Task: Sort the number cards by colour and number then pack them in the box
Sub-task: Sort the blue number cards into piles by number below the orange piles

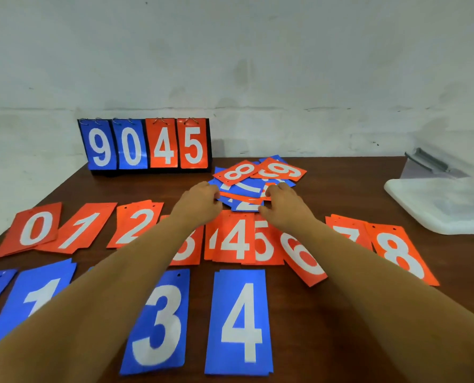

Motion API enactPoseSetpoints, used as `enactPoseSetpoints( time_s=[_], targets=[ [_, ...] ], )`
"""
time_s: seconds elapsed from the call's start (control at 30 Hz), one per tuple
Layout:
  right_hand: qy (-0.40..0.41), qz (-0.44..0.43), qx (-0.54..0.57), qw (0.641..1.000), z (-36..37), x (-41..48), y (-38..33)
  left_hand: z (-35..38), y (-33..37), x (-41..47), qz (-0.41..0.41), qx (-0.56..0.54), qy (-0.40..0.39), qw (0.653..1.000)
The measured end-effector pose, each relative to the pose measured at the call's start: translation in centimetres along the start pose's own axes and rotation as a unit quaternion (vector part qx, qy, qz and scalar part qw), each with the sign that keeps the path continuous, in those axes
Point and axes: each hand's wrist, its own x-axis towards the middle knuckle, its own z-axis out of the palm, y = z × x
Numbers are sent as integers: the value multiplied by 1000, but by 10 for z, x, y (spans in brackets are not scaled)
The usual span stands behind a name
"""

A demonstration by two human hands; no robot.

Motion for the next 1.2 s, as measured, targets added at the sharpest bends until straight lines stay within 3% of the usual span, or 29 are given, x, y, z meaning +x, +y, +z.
enactPoseSetpoints(
  time_s=[0.27, 0.4, 0.5, 0.57, 0.63, 0.67, 0.7, 0.8, 0.9, 1.03, 1.2],
  targets=[
    [-74, -38, 9, 996, 18, 67, 12, 40, -13, 39, 74, 15, -44, 996],
    [-5, -126, -148, 981, 20, 67, 12, 35, -14, 37, 80, 18, 17, 997],
    [77, -185, -255, 946, 18, 61, 12, 19, 3, 31, -9, -86, 73, 994],
    [152, -191, -233, 941, 16, 51, 7, 8, 18, 30, -109, -294, 32, 949],
    [214, -271, -142, 928, 16, 37, -3, -2, 27, 26, -187, -492, -13, 850],
    [220, -314, -104, 918, 16, 30, -10, -4, 25, 24, -200, -525, -8, 827],
    [204, -335, -63, 918, 16, 22, -14, -6, 21, 20, -206, -521, 9, 828],
    [133, -197, 94, 967, 12, 18, -18, -11, -6, 8, -214, -454, 71, 862],
    [53, -70, 37, 995, 14, 41, -5, -20, -26, -13, -223, -386, 91, 890],
    [-75, -30, 1, 997, 20, 65, -5, -31, -37, -38, -226, -389, 68, 891],
    [-60, -98, -117, 986, 22, 68, -19, -37, -39, -45, -254, -476, 52, 840]
  ],
)
